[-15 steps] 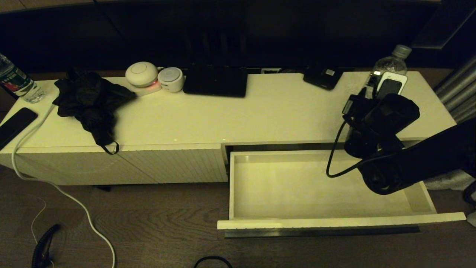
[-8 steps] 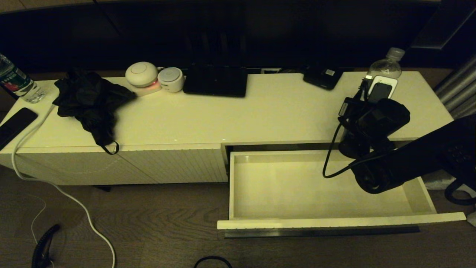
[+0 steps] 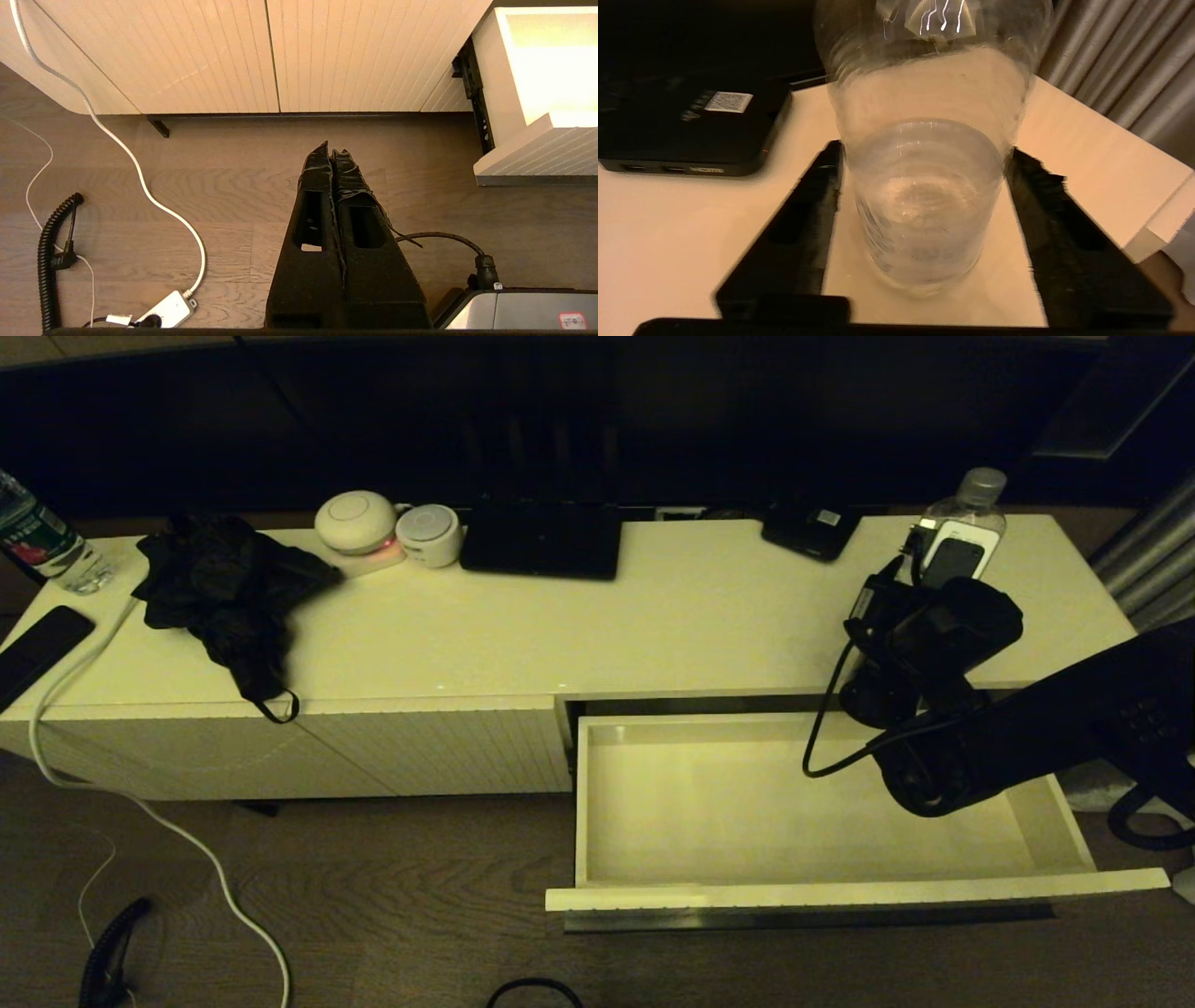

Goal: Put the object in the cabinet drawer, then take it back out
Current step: Take the mineral water out of the drawer and put it on the table, then close the drawer

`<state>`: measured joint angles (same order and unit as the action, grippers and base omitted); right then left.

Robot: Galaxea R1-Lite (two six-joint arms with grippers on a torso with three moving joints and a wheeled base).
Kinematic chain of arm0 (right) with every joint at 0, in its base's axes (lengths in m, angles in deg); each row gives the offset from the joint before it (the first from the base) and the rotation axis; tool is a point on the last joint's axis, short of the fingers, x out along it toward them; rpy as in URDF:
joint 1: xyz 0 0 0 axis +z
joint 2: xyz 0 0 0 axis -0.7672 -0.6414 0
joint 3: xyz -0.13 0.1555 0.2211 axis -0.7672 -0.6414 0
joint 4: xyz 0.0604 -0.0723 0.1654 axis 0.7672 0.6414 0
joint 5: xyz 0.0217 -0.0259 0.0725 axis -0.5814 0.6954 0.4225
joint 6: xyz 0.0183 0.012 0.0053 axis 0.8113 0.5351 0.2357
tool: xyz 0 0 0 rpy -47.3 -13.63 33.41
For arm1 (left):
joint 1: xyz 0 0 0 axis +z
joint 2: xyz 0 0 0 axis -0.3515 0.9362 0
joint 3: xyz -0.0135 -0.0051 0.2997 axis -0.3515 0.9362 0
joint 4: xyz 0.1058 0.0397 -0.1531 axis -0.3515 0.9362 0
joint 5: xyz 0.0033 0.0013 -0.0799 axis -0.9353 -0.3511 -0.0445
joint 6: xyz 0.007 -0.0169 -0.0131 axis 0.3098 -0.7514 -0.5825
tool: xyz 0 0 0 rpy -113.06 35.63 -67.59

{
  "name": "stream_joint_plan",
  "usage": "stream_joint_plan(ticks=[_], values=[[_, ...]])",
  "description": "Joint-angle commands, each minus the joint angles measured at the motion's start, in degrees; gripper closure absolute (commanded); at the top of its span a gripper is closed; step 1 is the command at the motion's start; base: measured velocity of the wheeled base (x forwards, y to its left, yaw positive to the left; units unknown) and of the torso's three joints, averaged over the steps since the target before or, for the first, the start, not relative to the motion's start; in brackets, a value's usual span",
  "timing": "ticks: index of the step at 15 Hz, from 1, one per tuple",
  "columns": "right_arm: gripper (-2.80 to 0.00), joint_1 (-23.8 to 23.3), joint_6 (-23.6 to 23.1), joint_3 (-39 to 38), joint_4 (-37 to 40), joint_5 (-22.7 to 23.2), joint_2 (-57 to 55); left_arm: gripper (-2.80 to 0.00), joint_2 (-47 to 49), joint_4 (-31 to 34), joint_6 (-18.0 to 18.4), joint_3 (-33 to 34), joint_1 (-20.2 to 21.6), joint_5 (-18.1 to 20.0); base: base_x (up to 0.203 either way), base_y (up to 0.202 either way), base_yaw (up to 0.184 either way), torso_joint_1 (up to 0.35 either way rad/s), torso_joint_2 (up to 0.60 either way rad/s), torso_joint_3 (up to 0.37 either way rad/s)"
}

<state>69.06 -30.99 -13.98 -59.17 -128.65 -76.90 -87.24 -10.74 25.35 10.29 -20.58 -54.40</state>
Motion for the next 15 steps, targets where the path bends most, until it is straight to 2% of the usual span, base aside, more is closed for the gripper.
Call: stream_joint_plan(ticks=[1,11,15], values=[[-2.80,0.5,-0.1,0.1,-0.5,0.2,0.9,0.00,-0.1,0.0,0.0,0.0,0.0,0.0,0.000,0.000,0.000,0.000,0.00,0.000],[-2.80,2.0,-0.8,-9.4,0.4,0.7,14.1,0.00,-0.1,0.0,0.0,0.1,0.0,0.0,0.000,0.000,0.000,0.000,0.00,0.000],[-2.80,3.0,-5.1,-14.1,-0.1,2.0,22.6,0.00,-0.1,0.0,0.0,0.1,0.0,0.0,0.000,0.000,0.000,0.000,0.00,0.000]])
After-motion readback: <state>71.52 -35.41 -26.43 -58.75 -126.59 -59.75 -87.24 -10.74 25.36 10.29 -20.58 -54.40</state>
